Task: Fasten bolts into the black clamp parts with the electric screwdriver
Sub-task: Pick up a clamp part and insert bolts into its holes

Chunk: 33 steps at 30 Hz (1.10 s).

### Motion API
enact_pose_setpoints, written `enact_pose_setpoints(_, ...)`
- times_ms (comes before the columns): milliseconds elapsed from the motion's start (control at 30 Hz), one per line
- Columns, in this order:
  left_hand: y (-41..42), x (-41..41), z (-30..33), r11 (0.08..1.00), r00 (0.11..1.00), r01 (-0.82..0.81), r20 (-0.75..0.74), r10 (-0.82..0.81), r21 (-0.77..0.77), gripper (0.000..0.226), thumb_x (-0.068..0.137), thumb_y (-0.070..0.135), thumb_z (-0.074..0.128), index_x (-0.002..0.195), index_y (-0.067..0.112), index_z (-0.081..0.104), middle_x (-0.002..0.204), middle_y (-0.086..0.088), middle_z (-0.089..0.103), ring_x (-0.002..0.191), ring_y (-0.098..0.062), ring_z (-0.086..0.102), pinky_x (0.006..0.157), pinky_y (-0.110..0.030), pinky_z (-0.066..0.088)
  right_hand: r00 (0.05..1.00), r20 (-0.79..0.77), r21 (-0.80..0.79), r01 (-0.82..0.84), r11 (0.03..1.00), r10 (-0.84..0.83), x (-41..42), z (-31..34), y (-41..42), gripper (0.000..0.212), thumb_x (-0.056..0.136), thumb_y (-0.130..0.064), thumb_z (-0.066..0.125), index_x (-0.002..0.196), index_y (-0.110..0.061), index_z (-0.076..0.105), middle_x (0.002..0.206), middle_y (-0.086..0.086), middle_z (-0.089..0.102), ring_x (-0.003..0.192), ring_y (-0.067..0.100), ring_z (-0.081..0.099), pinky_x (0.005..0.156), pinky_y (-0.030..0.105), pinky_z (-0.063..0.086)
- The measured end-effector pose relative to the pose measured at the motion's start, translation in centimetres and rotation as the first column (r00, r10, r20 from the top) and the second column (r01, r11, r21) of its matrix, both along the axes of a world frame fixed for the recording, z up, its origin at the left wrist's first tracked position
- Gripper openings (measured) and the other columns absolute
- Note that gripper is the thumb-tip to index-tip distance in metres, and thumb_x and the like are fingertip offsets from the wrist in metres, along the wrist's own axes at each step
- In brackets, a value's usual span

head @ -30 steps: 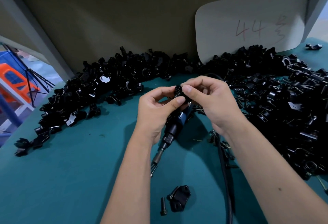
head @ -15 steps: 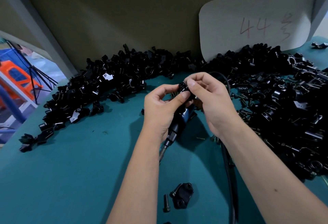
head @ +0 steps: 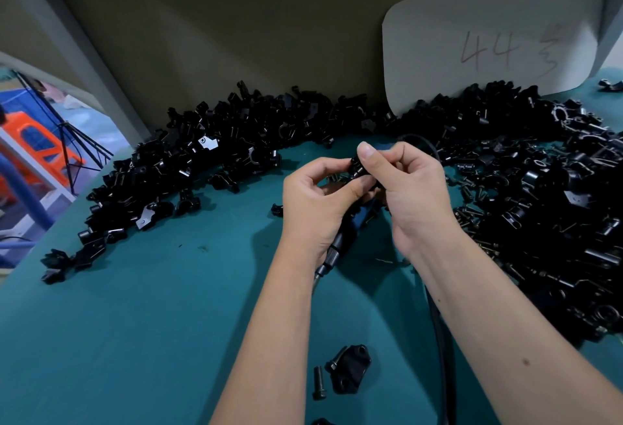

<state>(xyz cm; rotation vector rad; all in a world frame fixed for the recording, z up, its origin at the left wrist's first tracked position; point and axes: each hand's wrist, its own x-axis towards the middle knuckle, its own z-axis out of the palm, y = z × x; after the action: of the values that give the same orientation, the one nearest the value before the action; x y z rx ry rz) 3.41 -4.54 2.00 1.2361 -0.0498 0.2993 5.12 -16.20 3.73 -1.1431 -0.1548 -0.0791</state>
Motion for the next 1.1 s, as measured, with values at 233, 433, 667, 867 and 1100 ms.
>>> enact_pose_setpoints(233,-0.3,-0.2,0.0,0.999,0.998,-0.041,-0.048,0.041,0.008,0.020,0.081,-0.005,0.082,0.093,0.007,0.073,0.090,-0.017,0.077,0.073,-0.028,0.075,0.072,-0.035,0.062,0.998,-0.046,-0.097,0.048,0.994,-0.053,0.3,0.1,-0.8,0.042,0.093,-0.045,0.074,0.066,-0.015,0.061,0.068,0.002,0.063,0.063,0.015,0.059,0.055,0.026,0.051)
enact_pose_setpoints(433,0.1,-0.6,1.2,0.957,0.988,-0.008,-0.150,-0.038,-0.291,0.011,0.091,-0.001,0.070,0.102,-0.001,0.068,0.093,-0.019,0.072,0.066,-0.020,0.073,0.065,-0.024,0.059,0.997,-0.021,-0.185,-0.081,0.979,0.079,0.5,0.2,-1.8,0.021,0.103,-0.017,0.063,0.094,-0.020,0.082,0.085,-0.002,0.074,0.077,0.009,0.065,0.071,0.030,0.057)
enact_pose_setpoints(667,0.3,-1.4,1.6,0.939,0.985,0.078,-0.120,-0.124,-0.334,0.030,0.074,0.005,0.075,0.102,0.001,0.066,0.090,-0.016,0.069,0.065,-0.021,0.071,0.061,-0.025,0.059,0.979,-0.130,0.000,-0.156,0.988,0.155,0.3,0.3,-1.6,0.019,0.071,-0.031,0.086,0.065,-0.023,0.071,0.077,-0.002,0.073,0.069,0.012,0.068,0.068,0.032,0.056)
enact_pose_setpoints(867,0.6,-1.4,1.6,0.929,0.981,0.074,-0.143,-0.133,-0.362,0.024,0.076,0.010,0.074,0.098,0.005,0.065,0.091,-0.013,0.070,0.072,-0.023,0.070,0.064,-0.023,0.059,0.972,-0.106,-0.035,-0.215,0.976,0.210,0.3,0.5,-1.9,0.034,0.074,-0.056,0.083,0.074,-0.025,0.070,0.082,-0.002,0.072,0.073,0.016,0.068,0.066,0.031,0.054)
enact_pose_setpoints(1100,0.6,-1.5,1.6,0.877,0.955,0.178,-0.138,-0.264,-0.446,0.033,0.081,0.009,0.071,0.111,0.000,0.062,0.097,-0.018,0.074,0.078,-0.021,0.074,0.068,-0.021,0.060,0.968,-0.112,0.036,-0.221,0.975,0.224,0.4,0.6,-1.9,0.018,0.082,-0.035,0.081,0.081,-0.019,0.075,0.081,0.004,0.064,0.066,0.017,0.061,0.073,0.035,0.057)
